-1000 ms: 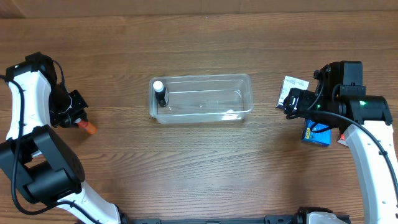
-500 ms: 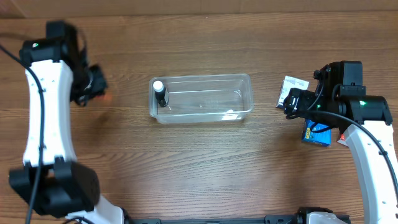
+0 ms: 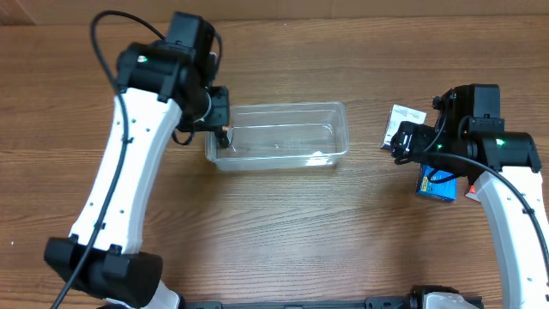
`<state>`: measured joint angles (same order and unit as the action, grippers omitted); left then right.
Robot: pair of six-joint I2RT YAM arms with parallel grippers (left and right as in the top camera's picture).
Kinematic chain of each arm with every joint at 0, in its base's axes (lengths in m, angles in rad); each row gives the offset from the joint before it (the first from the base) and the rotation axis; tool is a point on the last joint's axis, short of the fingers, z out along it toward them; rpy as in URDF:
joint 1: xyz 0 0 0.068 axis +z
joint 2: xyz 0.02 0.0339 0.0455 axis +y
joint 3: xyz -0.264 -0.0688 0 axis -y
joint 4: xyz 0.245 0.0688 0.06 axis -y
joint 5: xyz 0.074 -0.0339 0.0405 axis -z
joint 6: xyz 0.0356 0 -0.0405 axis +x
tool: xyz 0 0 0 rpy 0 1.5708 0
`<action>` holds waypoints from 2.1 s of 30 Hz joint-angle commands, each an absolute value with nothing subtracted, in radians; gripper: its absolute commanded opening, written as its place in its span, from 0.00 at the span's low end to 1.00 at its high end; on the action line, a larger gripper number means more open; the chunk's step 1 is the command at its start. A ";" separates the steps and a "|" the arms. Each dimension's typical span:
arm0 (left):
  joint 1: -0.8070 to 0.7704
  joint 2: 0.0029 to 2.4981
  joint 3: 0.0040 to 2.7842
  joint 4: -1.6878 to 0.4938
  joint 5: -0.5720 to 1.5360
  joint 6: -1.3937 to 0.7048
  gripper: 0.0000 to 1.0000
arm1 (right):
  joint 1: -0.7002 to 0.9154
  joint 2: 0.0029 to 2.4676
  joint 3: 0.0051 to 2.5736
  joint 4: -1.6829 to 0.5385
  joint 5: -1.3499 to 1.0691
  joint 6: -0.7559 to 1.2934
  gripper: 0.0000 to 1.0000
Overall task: Pack container
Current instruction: 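Place the orange tube in the container beside the bottle, release, then lower the right gripper onto the white box and grasp it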
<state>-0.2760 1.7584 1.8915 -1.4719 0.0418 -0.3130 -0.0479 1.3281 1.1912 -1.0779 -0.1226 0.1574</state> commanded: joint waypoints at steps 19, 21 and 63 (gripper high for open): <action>-0.291 2.051 1.738 -1.349 0.034 -0.337 0.14 | -0.051 1.327 1.217 -1.080 -0.113 0.161 1.00; -0.291 2.067 1.738 -1.349 0.035 -0.337 0.14 | -0.051 1.327 1.217 -1.080 -0.113 0.161 1.00; 0.006 1.656 2.062 -1.428 -0.031 -0.322 1.00 | -0.053 1.576 1.629 -1.177 -0.015 0.239 1.00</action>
